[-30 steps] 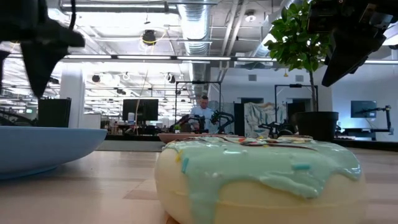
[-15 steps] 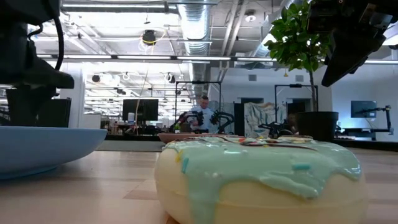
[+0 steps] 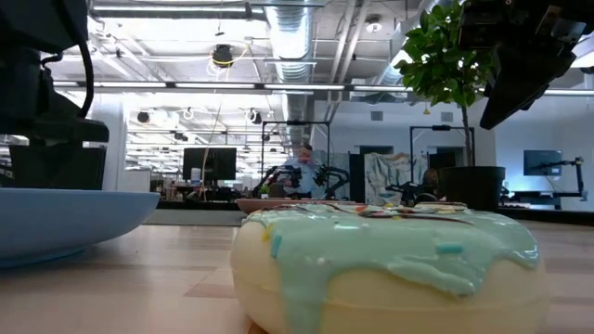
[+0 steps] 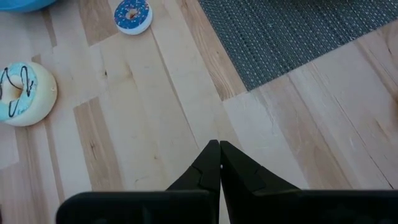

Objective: Pick & Place donuts
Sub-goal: Put the small white donut on the pink plate

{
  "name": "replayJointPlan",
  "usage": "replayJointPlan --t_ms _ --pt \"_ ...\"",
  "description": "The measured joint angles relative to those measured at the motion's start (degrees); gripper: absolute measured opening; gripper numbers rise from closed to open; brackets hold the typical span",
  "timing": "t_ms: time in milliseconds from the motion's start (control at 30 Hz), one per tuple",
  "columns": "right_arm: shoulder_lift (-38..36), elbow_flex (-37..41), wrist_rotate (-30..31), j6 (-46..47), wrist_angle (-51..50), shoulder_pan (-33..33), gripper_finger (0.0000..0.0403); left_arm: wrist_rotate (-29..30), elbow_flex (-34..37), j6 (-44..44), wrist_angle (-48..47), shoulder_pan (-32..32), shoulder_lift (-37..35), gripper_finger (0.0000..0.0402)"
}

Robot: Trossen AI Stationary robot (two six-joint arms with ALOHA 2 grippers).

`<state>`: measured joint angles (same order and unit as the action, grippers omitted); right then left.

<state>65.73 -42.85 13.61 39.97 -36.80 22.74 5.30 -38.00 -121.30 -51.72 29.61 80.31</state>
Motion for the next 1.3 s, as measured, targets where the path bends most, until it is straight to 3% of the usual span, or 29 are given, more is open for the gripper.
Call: replayJointPlan --t_ms 733,1100,1300 --pt "0.0 0.0 -0.1 0.0 0.0 0.0 0.0001 -1.6 -0.5 -1.6 3.9 0.0 3.3 0.031" --pt "0.0 0.0 -0.1 0.0 0.0 0.0 0.0001 -1.6 -0.6 -1.6 4.4 0.0 3.3 0.0244" --pt "0.0 0.0 0.0 0.0 0.0 0.0 0.0001 -1.6 -0.6 -1.5 4.4 0.0 2.9 0.0229"
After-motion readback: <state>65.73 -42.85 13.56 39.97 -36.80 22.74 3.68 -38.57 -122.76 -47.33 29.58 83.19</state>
